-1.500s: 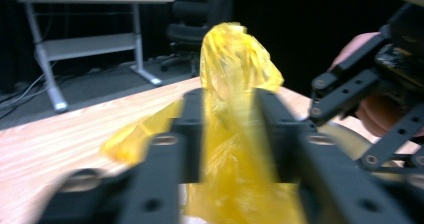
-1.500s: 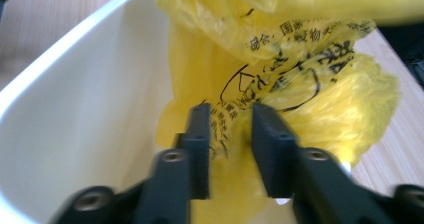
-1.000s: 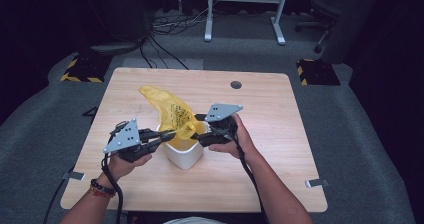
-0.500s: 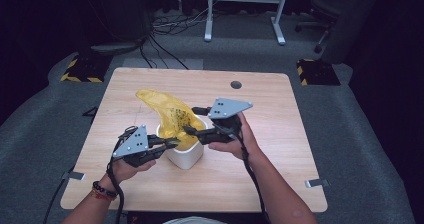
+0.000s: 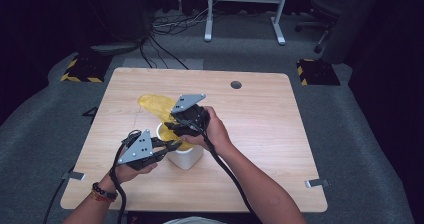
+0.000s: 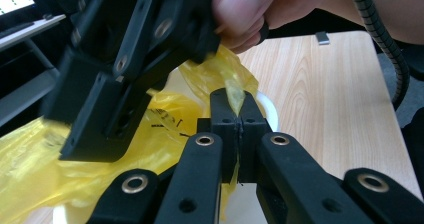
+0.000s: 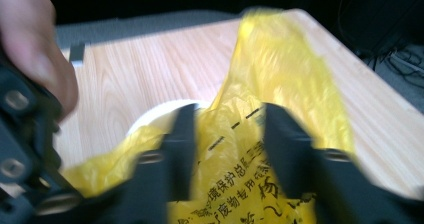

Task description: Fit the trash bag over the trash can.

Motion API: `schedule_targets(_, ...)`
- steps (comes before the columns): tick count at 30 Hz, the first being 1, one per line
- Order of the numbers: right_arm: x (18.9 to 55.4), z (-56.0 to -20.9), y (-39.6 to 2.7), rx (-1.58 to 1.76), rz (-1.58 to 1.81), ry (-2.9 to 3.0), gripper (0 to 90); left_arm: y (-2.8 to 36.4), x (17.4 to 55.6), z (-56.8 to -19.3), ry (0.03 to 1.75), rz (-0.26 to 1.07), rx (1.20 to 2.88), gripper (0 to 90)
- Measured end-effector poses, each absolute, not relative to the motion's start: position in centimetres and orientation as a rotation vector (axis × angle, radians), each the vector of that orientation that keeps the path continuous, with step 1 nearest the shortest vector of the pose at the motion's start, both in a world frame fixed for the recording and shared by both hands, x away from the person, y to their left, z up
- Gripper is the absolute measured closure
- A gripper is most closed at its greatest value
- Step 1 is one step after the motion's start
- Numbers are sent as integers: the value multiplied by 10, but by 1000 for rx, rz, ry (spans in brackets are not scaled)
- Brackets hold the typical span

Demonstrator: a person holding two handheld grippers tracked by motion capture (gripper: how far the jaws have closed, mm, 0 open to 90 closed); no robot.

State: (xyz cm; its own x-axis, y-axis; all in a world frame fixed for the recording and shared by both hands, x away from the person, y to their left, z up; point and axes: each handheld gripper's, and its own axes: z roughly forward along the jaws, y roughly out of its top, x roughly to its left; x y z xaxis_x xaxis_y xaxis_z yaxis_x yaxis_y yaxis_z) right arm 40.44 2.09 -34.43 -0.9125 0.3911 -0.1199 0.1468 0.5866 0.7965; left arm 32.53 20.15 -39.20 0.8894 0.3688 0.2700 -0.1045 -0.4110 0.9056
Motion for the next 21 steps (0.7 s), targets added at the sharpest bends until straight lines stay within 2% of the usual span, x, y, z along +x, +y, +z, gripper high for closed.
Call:
schedule_targets(1, 405, -345, 20, 427, 1229, 2553, 787, 202, 325, -392, 194, 530, 1930, 892)
schedule_targets(3, 402, -347, 18, 399, 1217, 2558, 890, 204, 324, -392, 198, 541, 1929, 879)
schedule_targets(9, 391, -343, -7, 369, 1305, 2510, 900, 216, 319, -390, 213, 515, 1898, 827)
schedule_targets(16, 376, -343, -42, 468, 1481, 2393, 900, 232, 309, -385, 270, 515, 1840, 523)
schedule_targets(18, 372, -347, -48, 476, 1477, 2382, 900, 238, 305, -383, 280, 513, 1811, 454)
schedule_targets(21, 370, -351, -59, 507, 1484, 2365, 900, 247, 301, -380, 287, 518, 1786, 414)
